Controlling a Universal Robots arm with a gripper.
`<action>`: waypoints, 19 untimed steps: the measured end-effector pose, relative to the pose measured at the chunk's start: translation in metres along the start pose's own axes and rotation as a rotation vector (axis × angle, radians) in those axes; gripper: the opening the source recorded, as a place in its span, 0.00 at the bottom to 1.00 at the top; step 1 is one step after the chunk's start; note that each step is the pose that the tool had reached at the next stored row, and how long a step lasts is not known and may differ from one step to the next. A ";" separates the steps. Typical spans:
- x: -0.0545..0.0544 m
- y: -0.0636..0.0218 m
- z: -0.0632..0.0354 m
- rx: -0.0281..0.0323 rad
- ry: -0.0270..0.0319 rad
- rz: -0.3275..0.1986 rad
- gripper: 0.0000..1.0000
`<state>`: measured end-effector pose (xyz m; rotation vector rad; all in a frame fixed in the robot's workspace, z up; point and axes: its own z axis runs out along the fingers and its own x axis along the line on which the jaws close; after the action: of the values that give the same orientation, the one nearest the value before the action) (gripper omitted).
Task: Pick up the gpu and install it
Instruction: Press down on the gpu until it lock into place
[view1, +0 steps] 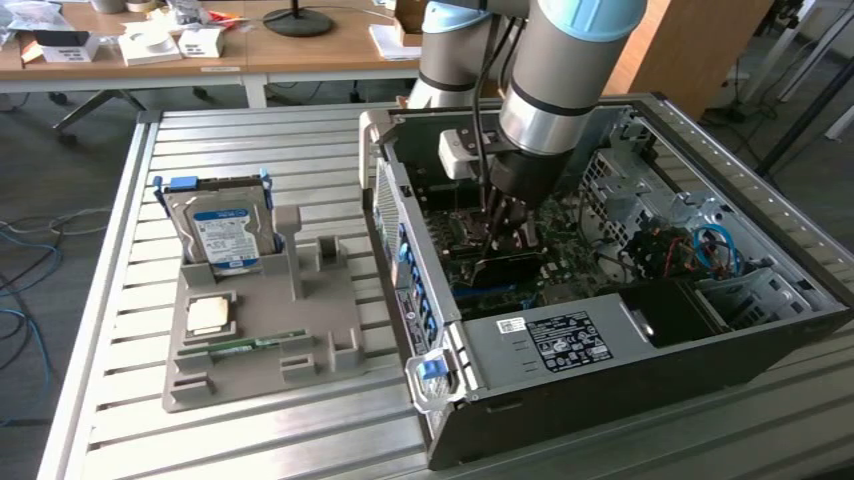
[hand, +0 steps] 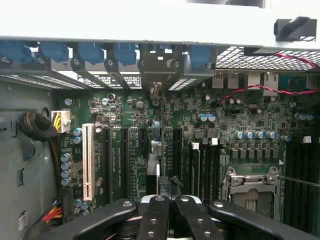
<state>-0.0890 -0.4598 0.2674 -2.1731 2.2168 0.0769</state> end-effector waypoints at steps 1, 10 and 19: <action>0.000 0.0000 0.0004 0.0001 -0.0009 0.000 0.11; 0.000 0.0000 0.0013 0.0000 -0.0046 0.000 0.11; 0.000 0.0002 0.0017 0.0000 -0.0052 0.000 0.11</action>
<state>-0.0892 -0.4602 0.2657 -2.1706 2.2140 0.0825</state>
